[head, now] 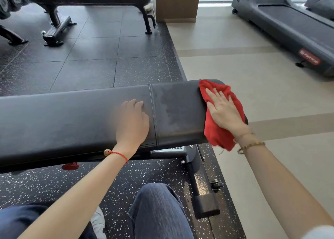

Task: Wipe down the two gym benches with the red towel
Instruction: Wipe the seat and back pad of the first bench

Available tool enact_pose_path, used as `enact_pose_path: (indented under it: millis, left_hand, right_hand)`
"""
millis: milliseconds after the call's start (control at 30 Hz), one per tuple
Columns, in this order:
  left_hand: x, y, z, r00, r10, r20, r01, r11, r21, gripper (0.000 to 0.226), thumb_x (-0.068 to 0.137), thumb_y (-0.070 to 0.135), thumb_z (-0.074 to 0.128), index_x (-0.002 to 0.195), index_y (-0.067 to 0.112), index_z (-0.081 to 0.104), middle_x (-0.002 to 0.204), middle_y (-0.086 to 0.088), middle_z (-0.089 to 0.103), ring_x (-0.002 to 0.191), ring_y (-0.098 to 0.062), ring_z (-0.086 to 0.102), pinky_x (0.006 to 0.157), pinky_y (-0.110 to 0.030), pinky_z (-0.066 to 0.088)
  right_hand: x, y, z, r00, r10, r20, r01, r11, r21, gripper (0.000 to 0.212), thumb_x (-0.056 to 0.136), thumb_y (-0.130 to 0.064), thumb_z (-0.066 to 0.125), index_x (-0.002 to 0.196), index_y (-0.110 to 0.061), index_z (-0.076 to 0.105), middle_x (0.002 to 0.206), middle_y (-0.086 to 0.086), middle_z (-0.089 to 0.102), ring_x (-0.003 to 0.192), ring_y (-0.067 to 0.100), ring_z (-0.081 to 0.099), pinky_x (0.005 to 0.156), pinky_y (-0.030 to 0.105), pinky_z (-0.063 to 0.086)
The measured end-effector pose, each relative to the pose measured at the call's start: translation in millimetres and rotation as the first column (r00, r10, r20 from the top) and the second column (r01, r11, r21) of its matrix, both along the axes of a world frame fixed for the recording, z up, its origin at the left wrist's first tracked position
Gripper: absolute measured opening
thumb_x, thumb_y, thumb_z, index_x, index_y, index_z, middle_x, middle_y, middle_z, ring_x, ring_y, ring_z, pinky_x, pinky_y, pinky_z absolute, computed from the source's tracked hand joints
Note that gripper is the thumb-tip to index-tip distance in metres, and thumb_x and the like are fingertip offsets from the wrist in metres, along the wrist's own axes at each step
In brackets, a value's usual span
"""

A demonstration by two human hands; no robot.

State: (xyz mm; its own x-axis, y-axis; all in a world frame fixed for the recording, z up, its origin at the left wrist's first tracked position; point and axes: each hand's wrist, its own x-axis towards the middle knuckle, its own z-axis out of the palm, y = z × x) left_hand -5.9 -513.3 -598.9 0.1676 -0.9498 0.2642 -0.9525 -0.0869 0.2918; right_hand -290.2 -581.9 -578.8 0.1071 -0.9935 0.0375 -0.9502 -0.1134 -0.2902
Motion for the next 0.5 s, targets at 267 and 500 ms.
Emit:
enact_pose_path:
  millis: [267,500]
  left_hand:
    - [-1,-2,4,1.000,0.027,-0.015,-0.027,1.000,-0.016,0.039,0.093,0.027,0.045,0.131,0.019,0.054,0.139,-0.003,0.050,0.135,-0.025,0.037,0.116,-0.053,0.022]
    - [13,2,9,0.990,-0.024,-0.137,0.016,0.998,-0.062,0.038,0.094,0.021,0.052,0.131,0.016,0.060,0.141,-0.003,0.054,0.136,-0.023,0.041,0.117,-0.044,0.025]
  right_hand:
    - [63,-69,11,0.994,0.103,-0.032,-0.101,0.993,0.064,0.053,0.104,-0.029,0.028,0.156,-0.025,0.017,0.164,0.004,0.010,0.151,0.025,0.008,0.122,0.045,-0.003]
    - [105,28,2,0.888,0.458,-0.039,-0.459,0.888,-0.030,0.054,0.103,-0.030,0.034,0.155,-0.032,0.018,0.164,-0.004,0.011,0.151,0.018,0.008,0.123,0.041,-0.001]
